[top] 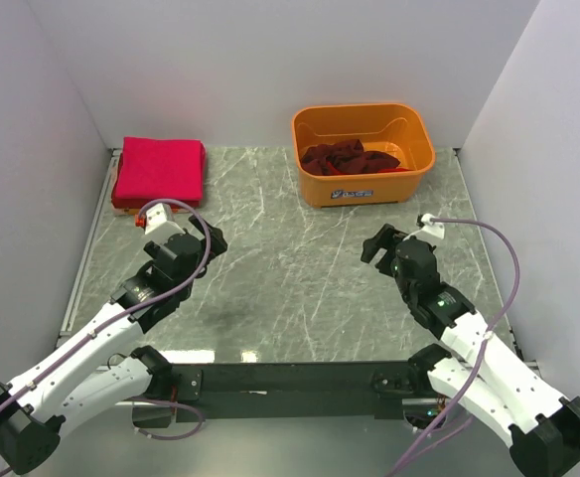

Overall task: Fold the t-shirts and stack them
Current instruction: Grab the tshirt from the pile, then move the tshirt to the center of the board, then flatten the tshirt out

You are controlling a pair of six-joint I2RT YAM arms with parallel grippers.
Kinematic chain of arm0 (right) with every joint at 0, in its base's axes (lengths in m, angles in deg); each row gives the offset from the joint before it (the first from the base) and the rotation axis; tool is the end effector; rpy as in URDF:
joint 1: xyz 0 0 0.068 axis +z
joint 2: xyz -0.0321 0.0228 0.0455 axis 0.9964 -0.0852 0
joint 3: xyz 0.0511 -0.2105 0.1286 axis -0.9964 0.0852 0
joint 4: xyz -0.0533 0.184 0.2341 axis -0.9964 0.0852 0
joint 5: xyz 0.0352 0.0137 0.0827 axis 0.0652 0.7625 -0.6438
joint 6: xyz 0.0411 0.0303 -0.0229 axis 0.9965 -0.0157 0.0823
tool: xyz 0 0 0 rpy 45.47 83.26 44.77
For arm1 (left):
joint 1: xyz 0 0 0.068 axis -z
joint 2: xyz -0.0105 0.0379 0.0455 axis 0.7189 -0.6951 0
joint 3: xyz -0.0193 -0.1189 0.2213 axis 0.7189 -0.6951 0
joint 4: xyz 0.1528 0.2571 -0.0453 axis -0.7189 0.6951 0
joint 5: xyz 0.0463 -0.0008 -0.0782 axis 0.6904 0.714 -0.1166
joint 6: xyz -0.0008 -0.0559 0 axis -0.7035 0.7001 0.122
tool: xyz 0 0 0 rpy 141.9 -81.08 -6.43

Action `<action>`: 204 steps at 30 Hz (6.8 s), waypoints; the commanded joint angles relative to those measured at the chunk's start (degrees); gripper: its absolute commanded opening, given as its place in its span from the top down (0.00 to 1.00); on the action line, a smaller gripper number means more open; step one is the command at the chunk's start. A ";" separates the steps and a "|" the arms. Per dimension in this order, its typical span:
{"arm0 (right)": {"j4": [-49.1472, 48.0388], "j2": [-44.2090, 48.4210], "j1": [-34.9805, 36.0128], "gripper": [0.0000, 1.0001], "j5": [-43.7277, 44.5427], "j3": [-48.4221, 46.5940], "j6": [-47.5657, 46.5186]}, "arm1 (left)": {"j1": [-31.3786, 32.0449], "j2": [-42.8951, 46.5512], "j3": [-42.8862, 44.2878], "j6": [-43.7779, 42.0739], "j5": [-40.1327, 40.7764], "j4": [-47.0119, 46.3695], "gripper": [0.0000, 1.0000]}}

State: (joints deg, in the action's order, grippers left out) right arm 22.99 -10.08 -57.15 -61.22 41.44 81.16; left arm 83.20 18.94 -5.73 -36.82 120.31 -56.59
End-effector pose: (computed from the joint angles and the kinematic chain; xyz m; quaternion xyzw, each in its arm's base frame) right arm 0.2141 0.0968 0.2361 0.1650 0.8154 0.1418 0.5365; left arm 0.2066 -0.1274 0.2658 -0.2697 0.7791 -0.1536 0.5446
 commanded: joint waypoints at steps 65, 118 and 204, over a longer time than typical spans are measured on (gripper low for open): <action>5.49 -66.96 -8.55 1.00 -16.11 -96.49 -19.76 | 0.03 5.06 -0.66 1.47 -3.26 1.85 0.01; 13.05 -16.23 -4.67 0.29 -23.21 -3.87 -3.16 | -2.60 -23.38 5.13 3.86 -12.83 -0.34 0.04; 13.57 -28.64 -2.74 1.00 -25.15 -86.49 -19.87 | -22.82 -24.86 74.60 -31.66 -10.65 -1.75 0.99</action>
State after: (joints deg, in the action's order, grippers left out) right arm 35.41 -43.71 -59.38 -83.23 -47.08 61.35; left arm 60.82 -13.87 70.97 -64.99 109.32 -55.58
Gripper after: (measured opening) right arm 0.012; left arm 0.035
